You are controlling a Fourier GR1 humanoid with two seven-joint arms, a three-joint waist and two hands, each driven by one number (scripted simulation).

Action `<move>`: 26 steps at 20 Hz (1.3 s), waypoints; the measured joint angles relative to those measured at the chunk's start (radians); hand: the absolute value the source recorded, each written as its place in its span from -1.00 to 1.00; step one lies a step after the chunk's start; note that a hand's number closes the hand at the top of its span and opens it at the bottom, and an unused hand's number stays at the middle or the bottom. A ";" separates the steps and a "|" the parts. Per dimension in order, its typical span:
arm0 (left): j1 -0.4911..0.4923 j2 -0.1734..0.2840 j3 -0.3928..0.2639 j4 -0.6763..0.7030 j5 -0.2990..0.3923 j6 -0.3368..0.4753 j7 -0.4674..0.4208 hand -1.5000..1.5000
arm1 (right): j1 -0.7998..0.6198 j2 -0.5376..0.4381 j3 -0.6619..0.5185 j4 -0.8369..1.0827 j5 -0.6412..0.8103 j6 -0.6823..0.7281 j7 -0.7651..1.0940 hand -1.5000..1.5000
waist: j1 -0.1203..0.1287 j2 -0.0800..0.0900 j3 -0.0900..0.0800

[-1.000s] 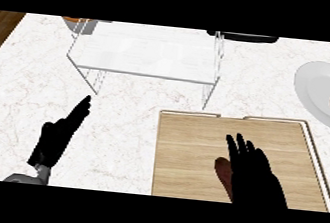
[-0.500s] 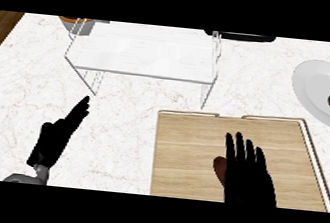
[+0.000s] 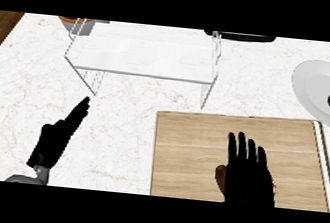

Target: Pick the sweet potato from the tray and place it in the tiered shelf

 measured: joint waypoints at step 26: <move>-0.017 -0.049 0.065 0.005 -0.055 -0.049 0.024 0.00 | -0.017 0.073 -0.066 0.156 0.134 -0.065 -0.165 1.00 | 0.001 -0.007 -0.009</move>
